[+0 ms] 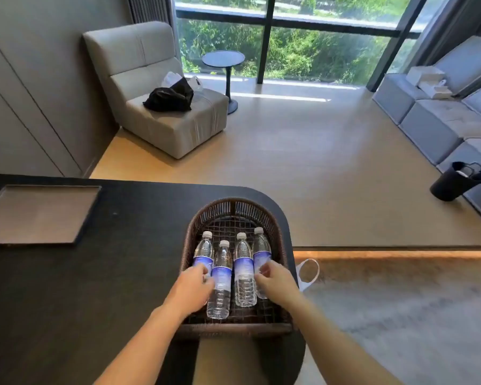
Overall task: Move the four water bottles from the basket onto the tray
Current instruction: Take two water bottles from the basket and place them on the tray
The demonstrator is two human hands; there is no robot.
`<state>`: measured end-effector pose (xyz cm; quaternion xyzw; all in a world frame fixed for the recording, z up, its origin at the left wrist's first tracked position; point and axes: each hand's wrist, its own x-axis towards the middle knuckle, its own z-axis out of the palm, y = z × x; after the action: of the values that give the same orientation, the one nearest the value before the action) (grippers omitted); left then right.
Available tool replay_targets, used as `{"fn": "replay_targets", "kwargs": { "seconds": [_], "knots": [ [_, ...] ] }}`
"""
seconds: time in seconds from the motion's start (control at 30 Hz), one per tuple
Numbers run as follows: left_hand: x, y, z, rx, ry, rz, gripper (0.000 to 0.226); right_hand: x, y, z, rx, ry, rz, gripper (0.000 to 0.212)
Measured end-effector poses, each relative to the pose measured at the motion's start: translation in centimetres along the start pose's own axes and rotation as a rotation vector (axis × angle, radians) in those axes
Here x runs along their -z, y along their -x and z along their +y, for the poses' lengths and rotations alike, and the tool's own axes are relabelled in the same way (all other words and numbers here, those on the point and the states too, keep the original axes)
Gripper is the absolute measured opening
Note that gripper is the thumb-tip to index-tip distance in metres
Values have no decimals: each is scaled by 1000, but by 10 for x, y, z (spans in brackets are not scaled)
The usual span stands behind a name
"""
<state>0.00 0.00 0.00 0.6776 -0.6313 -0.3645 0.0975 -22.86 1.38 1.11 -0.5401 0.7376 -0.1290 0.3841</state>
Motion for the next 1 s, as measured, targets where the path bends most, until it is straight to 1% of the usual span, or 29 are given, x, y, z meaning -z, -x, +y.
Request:
{"fn": "replay_targets", "kwargs": {
  "seconds": [0.07,0.17,0.33,0.47,0.53,0.57,0.63,0.7,0.77,0.87,0.93,1.0],
  "knots": [
    [2,-32,0,0,-24,-48,19,-4,-30,-7,-17,25,1,13],
    [3,-70,5,-2,-59,-95,30,-6,-69,-19,-49,57,-45,23],
    [-6,-112,3,5,-78,-72,34,-16,-114,-32,-52,130,-108,36],
    [-12,-132,8,76,-92,-112,50,-24,-137,-34,-44,174,-152,42],
    [-15,-142,7,118,-82,-120,54,-25,-145,-34,-62,213,-197,46],
    [-17,-146,6,135,-75,-124,55,-26,-149,-35,-68,237,-220,47],
    [-21,-153,6,166,-68,-127,59,-26,-157,-39,-87,289,-263,42],
    [-24,-155,5,188,-87,-120,69,-24,-162,-42,-113,321,-294,38],
    [-28,-157,5,189,-124,-99,76,-23,-165,-44,-120,329,-307,41],
    [-30,-158,5,181,-140,-56,74,-24,-163,-41,-120,320,-292,52],
    [-30,-157,3,169,-119,-31,67,-26,-158,-39,-100,312,-259,61],
    [-30,-154,1,138,-89,-7,61,-27,-152,-34,-87,245,-210,64]
  ]
}}
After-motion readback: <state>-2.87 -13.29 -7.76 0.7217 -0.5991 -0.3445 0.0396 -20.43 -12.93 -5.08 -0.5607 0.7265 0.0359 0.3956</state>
